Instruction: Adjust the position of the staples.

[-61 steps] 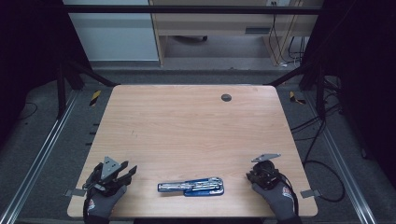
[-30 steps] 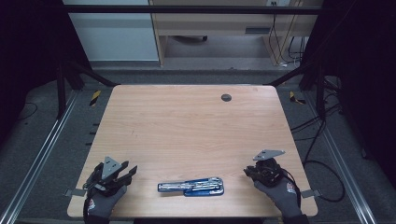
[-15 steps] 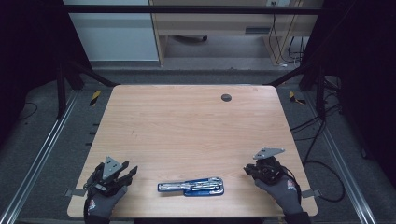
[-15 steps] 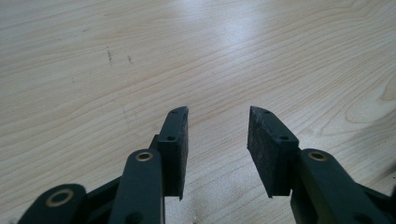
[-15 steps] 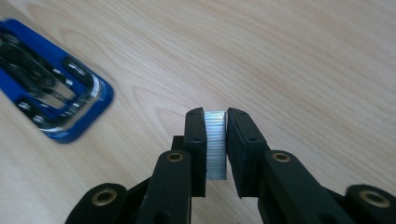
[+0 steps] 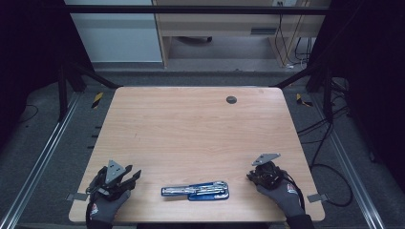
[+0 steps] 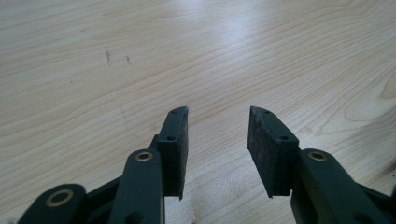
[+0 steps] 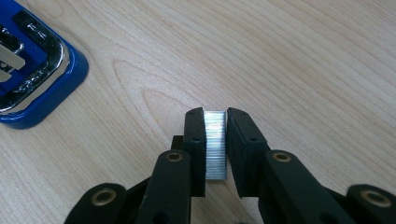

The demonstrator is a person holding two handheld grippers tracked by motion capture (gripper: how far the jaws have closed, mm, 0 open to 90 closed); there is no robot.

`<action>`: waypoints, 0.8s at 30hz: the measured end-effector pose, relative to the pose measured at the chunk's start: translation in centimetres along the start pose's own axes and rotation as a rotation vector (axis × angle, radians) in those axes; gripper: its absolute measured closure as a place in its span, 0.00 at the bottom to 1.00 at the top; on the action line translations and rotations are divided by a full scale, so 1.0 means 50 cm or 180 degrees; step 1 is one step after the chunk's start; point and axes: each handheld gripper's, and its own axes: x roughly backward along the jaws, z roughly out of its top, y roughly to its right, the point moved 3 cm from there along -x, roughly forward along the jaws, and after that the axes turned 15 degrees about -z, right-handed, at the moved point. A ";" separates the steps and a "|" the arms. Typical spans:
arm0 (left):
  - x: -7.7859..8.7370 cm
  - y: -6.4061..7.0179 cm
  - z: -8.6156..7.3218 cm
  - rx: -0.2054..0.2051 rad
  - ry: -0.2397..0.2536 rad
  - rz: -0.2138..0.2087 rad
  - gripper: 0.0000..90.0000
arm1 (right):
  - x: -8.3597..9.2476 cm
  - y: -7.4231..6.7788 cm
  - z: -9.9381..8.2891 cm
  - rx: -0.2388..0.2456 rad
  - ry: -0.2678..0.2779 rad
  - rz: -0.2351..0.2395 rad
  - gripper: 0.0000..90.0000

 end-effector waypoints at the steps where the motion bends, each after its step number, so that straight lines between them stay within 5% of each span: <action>1: 0.000 0.000 0.000 0.0000 0.0002 -0.0001 0.65 | 0.000 -0.001 0.000 -0.0015 -0.0010 0.0001 0.87; 24: -0.001 0.000 -0.001 0.0009 -0.0018 -0.0023 0.65 | 0.013 -0.002 0.000 -0.0227 -0.0044 0.0007 0.87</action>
